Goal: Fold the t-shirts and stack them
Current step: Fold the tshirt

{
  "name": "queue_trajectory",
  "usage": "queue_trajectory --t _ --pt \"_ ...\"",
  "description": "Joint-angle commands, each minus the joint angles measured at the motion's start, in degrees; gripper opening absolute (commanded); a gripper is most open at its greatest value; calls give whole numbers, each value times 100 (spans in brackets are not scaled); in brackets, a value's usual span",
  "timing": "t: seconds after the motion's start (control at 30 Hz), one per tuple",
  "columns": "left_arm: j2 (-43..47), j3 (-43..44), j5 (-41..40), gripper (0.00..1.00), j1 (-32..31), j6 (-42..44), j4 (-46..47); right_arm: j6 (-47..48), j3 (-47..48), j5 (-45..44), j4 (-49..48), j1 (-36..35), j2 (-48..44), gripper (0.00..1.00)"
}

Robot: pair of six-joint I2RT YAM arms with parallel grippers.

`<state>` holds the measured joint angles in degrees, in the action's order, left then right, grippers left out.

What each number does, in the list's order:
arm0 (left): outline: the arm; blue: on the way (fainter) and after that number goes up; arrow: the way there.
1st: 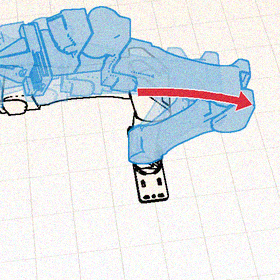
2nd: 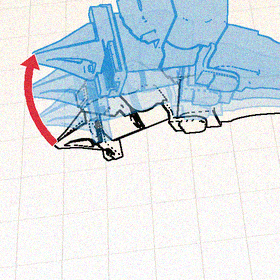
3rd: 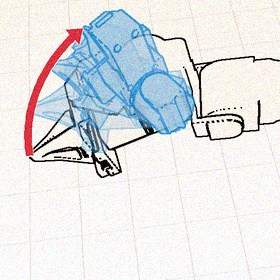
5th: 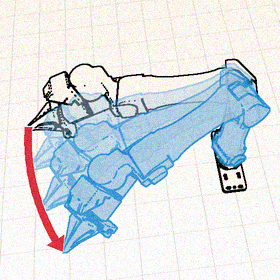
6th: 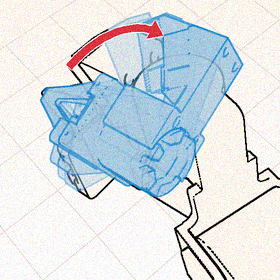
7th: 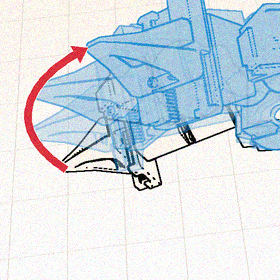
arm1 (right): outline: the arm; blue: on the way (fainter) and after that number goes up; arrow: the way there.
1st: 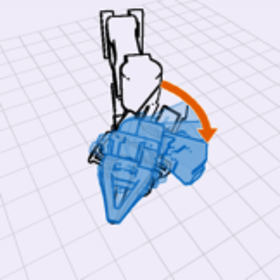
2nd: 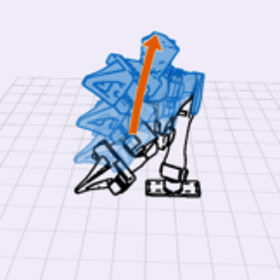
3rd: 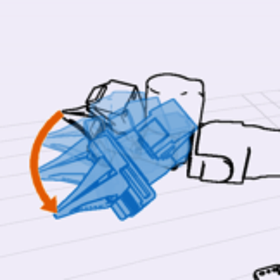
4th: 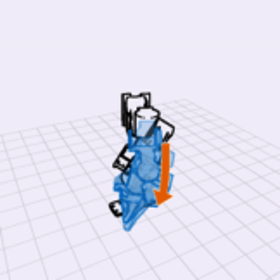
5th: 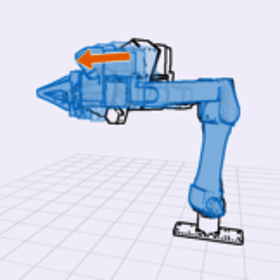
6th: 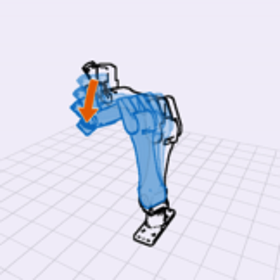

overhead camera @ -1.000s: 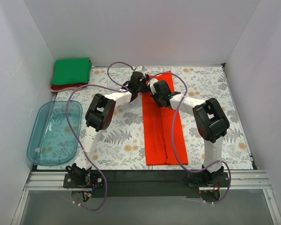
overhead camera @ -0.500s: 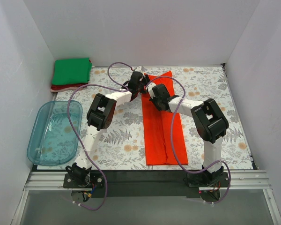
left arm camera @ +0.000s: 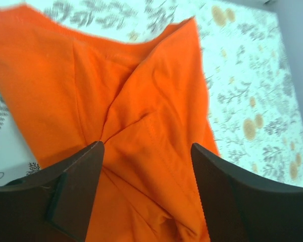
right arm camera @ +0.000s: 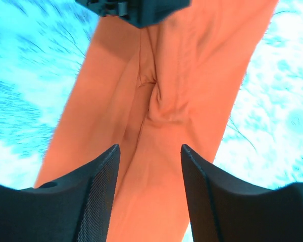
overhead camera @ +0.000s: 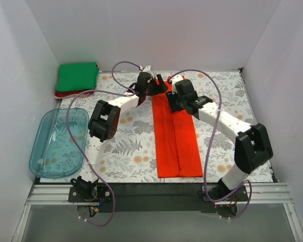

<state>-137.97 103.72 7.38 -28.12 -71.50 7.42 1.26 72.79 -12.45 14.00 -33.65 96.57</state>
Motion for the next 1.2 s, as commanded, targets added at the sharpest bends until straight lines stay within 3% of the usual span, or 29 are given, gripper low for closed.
queue_trajectory --t 0.0,0.1,0.23,0.47,0.6,0.77,0.9,1.17 --pt "1122 -167 -140 70 35 154 49 -968 -168 346 777 183 -779 60" --pt "1737 -405 -227 73 26 146 -117 -1373 -528 1082 1183 498 -1289 60" --pt "2747 -1421 -560 75 -193 76 -486 -1768 -1564 2333 1289 1498 -2175 59" --pt "4558 -3091 -1554 69 -1142 -643 -2732 -1830 -2875 2221 1789 1721 -3293 56" --pt "5104 -3918 -1301 67 -1766 -1399 -3948 -1866 -3638 2429 2053 1713 -3531 56" --pt "5193 -4466 -1221 62 -2786 -2182 -4723 -2059 -4255 2923 2247 1669 -3637 55" --pt "4886 -4405 -1046 55 -2945 -2403 -4908 -2226 -4388 2722 2511 1590 -3821 52" --pt "3964 -3939 -546 54 -3103 -2263 -5163 -2490 -4414 2361 2959 1379 -3874 52"
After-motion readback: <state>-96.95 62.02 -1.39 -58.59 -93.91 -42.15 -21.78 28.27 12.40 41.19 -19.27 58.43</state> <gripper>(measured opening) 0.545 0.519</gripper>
